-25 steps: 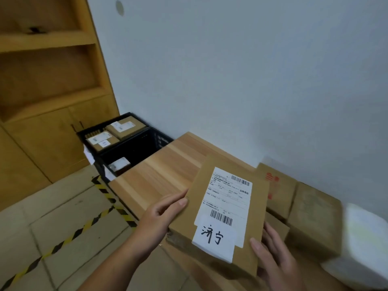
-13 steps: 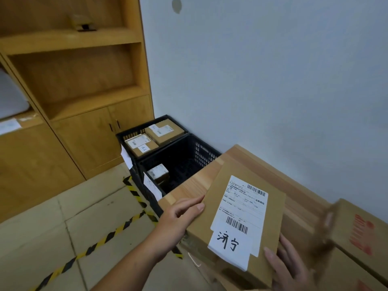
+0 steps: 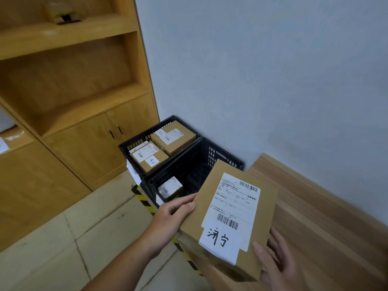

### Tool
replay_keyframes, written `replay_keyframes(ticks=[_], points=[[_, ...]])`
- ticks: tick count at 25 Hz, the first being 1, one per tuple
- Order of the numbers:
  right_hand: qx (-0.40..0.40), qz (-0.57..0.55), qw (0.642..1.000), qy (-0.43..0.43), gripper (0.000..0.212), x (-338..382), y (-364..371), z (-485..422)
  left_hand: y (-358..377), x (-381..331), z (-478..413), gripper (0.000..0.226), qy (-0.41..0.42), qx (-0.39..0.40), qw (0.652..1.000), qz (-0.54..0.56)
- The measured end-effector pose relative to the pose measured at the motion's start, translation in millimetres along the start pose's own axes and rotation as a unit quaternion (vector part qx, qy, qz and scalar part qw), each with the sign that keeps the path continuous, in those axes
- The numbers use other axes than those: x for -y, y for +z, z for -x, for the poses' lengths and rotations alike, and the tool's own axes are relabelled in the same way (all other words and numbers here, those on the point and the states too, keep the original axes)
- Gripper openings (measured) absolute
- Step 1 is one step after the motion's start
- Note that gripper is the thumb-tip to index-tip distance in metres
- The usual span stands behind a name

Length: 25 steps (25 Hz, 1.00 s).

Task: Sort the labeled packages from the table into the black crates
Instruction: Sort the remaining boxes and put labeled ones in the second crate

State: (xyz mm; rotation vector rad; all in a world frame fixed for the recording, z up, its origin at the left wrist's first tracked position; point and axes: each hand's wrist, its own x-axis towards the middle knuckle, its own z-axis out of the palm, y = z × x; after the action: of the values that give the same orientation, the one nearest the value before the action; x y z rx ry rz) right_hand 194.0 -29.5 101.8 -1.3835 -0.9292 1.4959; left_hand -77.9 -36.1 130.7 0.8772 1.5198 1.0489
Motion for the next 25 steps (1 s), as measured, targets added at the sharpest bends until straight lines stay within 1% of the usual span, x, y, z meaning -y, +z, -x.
replay_keyframes(ticks=[2,7,13,17,19,21,23,24,25], points=[[-0.015,0.009,1.000,-0.003,0.057,1,28,-10,-23,0,-24,0.023,-0.011,0.010,1.000,0.011],[-0.060,0.020,0.998,-0.013,0.059,-6,109,-34,-94,-5,-88,0.023,-0.033,0.064,0.997,0.022],[-0.078,-0.003,0.997,0.007,0.082,-17,203,-51,-175,-12,-158,0.026,-0.038,0.126,0.991,0.007],[-0.103,0.011,0.995,0.008,0.076,-22,228,-69,-194,-13,-191,0.028,-0.057,0.156,0.986,-0.007],[-0.115,0.014,0.993,0.014,0.068,-26,232,-87,-195,-12,-210,0.031,-0.068,0.162,0.984,-0.028],[-0.110,0.014,0.993,0.034,0.060,-30,234,-109,-193,-8,-229,0.034,-0.074,0.163,0.983,-0.045],[-0.110,0.028,0.992,0.049,0.059,-37,236,-133,-190,-2,-243,0.026,-0.087,0.158,0.981,-0.067],[-0.111,0.035,0.992,0.056,0.058,-40,238,-143,-190,-3,-247,0.027,-0.092,0.167,0.978,-0.080],[-0.112,0.042,0.991,0.063,0.057,-43,242,-152,-191,-1,-253,0.040,-0.090,0.181,0.975,-0.095]])
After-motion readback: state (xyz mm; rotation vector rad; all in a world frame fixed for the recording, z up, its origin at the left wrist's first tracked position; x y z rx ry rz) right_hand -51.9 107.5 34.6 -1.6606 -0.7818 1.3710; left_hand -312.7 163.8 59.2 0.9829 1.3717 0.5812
